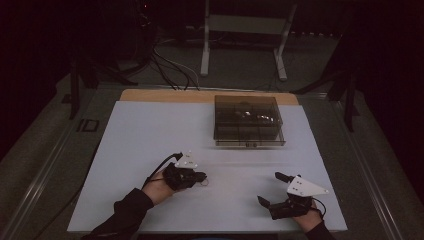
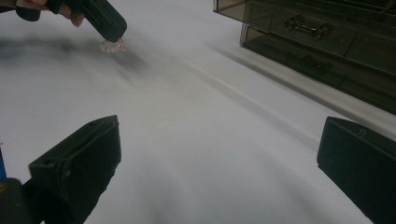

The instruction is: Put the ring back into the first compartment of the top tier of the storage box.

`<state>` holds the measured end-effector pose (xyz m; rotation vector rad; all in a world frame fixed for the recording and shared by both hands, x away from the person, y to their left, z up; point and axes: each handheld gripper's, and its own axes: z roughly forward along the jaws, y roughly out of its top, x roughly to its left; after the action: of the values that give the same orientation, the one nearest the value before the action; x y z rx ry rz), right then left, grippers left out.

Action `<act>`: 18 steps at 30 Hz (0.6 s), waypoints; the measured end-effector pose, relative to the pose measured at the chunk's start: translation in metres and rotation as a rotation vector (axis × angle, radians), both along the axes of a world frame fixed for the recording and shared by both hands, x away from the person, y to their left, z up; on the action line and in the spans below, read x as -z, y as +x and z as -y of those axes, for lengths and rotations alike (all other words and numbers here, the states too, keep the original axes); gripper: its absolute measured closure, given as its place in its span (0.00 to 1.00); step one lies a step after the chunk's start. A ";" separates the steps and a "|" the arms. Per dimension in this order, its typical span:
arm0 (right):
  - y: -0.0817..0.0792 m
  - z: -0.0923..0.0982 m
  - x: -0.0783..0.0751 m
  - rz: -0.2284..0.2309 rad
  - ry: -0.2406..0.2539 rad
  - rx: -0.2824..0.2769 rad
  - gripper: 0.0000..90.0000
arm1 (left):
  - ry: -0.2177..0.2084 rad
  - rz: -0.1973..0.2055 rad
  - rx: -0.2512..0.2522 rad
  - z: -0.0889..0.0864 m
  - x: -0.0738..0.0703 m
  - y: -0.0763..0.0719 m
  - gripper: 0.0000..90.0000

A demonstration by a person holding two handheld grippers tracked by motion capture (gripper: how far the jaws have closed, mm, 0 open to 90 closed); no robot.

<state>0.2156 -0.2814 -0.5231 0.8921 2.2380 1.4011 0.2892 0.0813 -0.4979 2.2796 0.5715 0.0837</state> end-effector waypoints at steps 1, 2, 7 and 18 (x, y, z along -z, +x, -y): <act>0.000 0.000 0.000 0.000 0.002 0.000 0.00 | -0.004 -0.002 0.001 0.000 -0.001 0.000 0.99; 0.000 0.000 0.000 0.000 0.002 0.000 0.00 | -0.007 -0.002 0.001 0.000 -0.002 0.001 0.99; 0.000 0.000 0.000 0.000 0.002 0.000 0.00 | -0.008 0.000 0.008 0.002 -0.007 0.003 0.99; 0.000 0.000 0.000 0.001 0.002 0.001 0.00 | -0.024 0.001 0.017 0.005 -0.016 0.009 0.99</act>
<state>0.2159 -0.2815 -0.5230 0.8926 2.2358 1.4039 0.2977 0.0760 -0.4814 2.2609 0.5498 0.0696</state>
